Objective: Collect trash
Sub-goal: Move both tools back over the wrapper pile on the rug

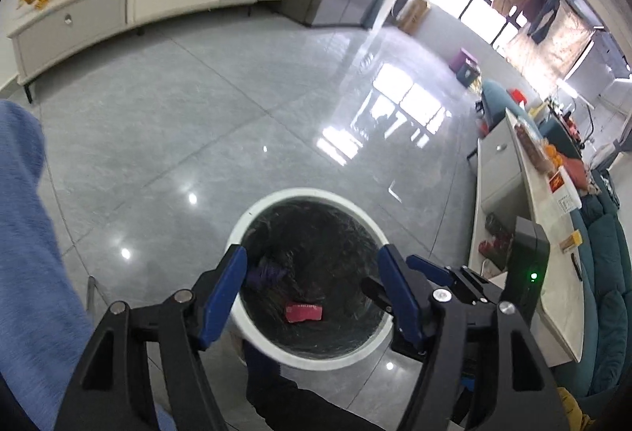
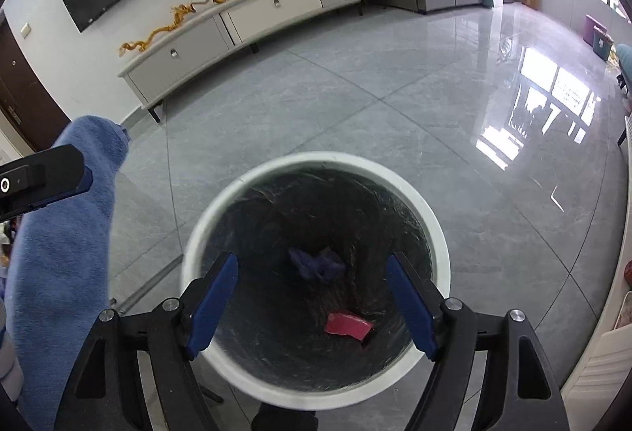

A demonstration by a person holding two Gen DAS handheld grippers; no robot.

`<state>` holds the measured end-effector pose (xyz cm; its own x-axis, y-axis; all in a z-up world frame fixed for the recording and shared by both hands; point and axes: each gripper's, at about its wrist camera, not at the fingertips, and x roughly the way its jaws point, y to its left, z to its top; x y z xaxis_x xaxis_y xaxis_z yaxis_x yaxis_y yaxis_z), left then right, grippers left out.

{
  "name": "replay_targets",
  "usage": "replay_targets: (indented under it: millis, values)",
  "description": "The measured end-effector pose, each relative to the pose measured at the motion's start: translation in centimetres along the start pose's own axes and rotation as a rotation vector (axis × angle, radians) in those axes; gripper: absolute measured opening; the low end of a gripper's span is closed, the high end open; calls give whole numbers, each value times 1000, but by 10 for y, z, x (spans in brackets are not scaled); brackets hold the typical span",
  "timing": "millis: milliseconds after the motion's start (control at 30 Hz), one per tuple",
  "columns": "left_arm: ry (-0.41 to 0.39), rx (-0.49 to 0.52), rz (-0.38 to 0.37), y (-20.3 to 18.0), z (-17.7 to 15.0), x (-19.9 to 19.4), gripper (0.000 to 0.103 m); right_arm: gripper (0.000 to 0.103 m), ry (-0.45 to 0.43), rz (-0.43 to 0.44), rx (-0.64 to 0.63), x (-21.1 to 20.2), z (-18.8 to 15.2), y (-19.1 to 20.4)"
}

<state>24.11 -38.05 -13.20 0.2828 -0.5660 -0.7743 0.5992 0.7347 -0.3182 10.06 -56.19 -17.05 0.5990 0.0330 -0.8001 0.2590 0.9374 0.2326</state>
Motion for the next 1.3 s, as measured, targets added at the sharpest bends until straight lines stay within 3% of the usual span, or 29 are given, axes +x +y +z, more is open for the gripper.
replay_targets:
  millis: [367,733,1000,1167,1300]
  values:
    - [-247,-8,84,16,-31,-166,67,76,-220,37,-84,-137,10,76]
    - [-461,-67,222,87,-103,-329,67,76,-392,115,-204,-252,-2,190]
    - [-519,-165,356,168,-163,-396,67,76,-426,184,-298,-281,-11,260]
    - [-528,-200,452,216,-190,-423,67,76,-419,213,-352,-275,-11,294]
    - [-518,-224,475,240,-203,-429,67,76,-398,249,-387,-262,-11,321]
